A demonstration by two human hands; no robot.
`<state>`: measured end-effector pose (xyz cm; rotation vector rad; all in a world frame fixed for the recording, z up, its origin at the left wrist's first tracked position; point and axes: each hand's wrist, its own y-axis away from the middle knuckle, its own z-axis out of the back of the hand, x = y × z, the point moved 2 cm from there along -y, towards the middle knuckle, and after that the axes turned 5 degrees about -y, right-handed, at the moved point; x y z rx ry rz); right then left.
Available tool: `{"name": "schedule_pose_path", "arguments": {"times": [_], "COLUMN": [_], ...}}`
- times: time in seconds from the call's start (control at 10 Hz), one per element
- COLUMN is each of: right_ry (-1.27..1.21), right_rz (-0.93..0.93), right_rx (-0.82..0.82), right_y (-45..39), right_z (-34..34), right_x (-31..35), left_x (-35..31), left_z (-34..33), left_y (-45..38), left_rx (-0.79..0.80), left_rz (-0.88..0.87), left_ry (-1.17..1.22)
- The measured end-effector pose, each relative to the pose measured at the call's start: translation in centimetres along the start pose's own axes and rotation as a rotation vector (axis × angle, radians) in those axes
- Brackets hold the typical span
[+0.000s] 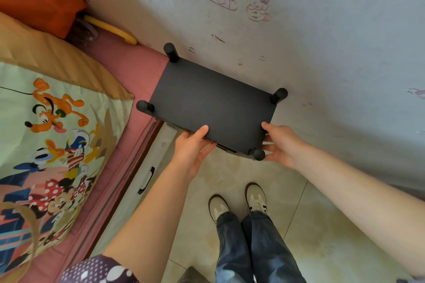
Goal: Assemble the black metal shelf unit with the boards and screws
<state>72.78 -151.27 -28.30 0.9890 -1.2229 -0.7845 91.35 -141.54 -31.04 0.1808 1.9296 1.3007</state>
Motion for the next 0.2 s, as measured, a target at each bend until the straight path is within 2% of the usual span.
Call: {"name": "schedule_pose_path", "arguments": {"times": [0.2], "right_ry": [0.004], "right_rz": [0.113], "right_rx": [-0.014], "right_y": [1.43], "right_z": [0.73], "right_x": [-1.55], "left_x": [0.35], "left_z": [0.12], "left_y": [0.86], "left_rx": [-0.055], "left_rz": [0.005], "left_ry": [-0.041]}}
